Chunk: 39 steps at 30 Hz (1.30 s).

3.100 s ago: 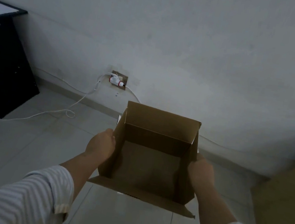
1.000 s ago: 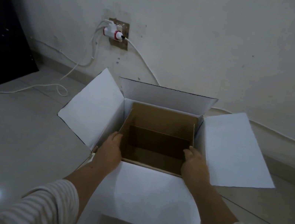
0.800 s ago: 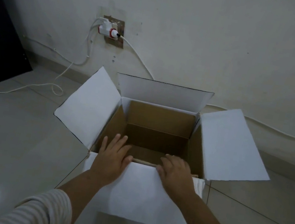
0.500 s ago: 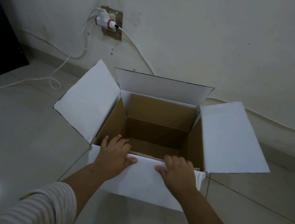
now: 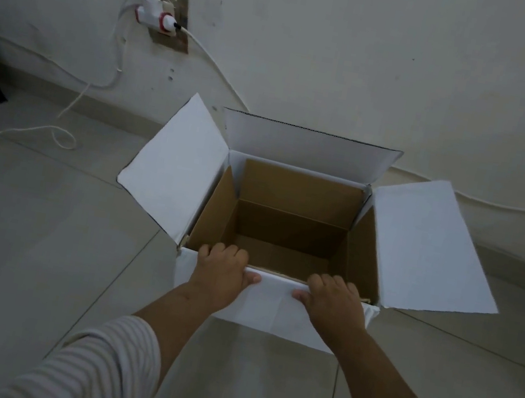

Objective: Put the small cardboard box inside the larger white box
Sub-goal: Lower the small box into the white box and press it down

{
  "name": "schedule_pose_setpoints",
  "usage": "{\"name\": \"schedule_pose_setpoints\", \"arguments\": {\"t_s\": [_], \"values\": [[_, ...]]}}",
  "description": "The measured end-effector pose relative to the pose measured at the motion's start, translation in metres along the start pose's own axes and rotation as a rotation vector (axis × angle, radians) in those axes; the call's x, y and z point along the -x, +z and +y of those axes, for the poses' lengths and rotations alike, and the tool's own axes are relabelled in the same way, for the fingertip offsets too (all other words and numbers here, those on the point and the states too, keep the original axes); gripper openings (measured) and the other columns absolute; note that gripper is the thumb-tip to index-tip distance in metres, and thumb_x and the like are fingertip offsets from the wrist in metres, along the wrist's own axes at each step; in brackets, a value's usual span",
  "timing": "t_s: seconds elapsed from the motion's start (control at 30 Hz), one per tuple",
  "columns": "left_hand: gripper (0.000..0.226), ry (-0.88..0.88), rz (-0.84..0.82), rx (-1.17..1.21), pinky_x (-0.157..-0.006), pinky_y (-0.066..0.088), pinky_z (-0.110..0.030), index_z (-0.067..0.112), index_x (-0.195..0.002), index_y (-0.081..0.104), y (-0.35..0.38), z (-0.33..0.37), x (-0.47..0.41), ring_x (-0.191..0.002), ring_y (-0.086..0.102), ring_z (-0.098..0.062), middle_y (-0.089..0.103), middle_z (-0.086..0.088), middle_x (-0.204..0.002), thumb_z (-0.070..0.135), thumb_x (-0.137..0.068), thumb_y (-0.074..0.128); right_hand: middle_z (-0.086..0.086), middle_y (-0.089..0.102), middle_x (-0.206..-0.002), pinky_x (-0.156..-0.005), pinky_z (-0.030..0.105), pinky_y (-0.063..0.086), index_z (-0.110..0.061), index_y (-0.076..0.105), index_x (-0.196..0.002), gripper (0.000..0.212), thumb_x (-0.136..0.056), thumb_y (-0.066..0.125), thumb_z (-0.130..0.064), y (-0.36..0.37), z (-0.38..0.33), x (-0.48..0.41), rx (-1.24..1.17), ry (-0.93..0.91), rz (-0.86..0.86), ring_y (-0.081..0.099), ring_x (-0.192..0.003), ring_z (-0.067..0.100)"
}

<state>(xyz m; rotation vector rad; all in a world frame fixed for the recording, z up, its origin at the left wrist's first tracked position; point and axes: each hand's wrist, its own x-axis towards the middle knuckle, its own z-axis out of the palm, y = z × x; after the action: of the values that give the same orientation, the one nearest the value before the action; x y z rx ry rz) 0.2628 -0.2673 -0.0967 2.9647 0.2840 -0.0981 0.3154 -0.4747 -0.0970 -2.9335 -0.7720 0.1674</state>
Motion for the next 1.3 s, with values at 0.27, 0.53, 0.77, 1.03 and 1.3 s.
{"name": "schedule_pose_setpoints", "arguments": {"t_s": [0.27,0.53,0.77,1.03,1.3], "values": [[0.047,0.124,0.007,0.017,-0.101,0.034,-0.043,0.022,-0.113,0.056,0.009,0.040,-0.008,-0.110,0.052,-0.021,0.061,-0.002,-0.120,0.059,-0.088,0.044,0.000,0.062,-0.108,-0.091,0.036,0.040,-0.022,0.054,-0.104,0.035,-0.091,0.038,-0.051,-0.002,0.031,0.031,-0.007,0.166,0.042,0.053,-0.100,0.019],[0.043,0.170,-0.043,0.034,-0.100,0.034,-0.046,0.023,-0.112,0.054,0.010,0.031,0.007,-0.109,0.053,-0.022,0.061,-0.003,-0.118,0.058,-0.088,0.045,0.004,0.060,-0.112,-0.100,0.044,0.037,-0.020,0.053,-0.108,0.034,-0.092,0.040,-0.047,-0.004,0.009,0.047,-0.057,0.283,-0.033,0.052,-0.106,0.024],[0.041,0.147,0.015,-0.016,-0.102,0.035,-0.045,0.023,-0.112,0.055,0.013,0.037,0.012,-0.109,0.053,-0.021,0.061,-0.001,-0.118,0.056,-0.089,0.046,0.001,0.065,-0.107,-0.093,0.039,0.039,-0.021,0.057,-0.103,0.034,-0.092,0.039,-0.048,0.004,0.028,0.047,-0.088,0.195,0.037,0.054,-0.099,0.020],[0.038,0.070,0.048,-0.025,-0.103,0.033,-0.045,0.022,-0.111,0.055,0.026,0.103,0.029,-0.110,0.052,-0.021,0.061,-0.001,-0.118,0.053,-0.092,0.042,0.001,0.064,-0.112,-0.096,0.040,0.036,-0.022,0.056,-0.109,0.036,-0.093,0.036,-0.047,0.004,0.095,0.069,-0.055,0.057,0.092,0.053,-0.105,0.020],[0.039,0.100,0.053,-0.003,-0.103,0.031,-0.046,0.020,-0.112,0.055,0.045,0.216,0.048,-0.112,0.051,-0.023,0.061,-0.003,-0.117,0.051,-0.094,0.039,0.001,0.064,-0.115,-0.097,0.040,0.035,-0.022,0.057,-0.112,0.038,-0.093,0.036,-0.047,-0.010,0.195,0.126,-0.033,0.073,0.085,0.053,-0.108,0.020]]}}
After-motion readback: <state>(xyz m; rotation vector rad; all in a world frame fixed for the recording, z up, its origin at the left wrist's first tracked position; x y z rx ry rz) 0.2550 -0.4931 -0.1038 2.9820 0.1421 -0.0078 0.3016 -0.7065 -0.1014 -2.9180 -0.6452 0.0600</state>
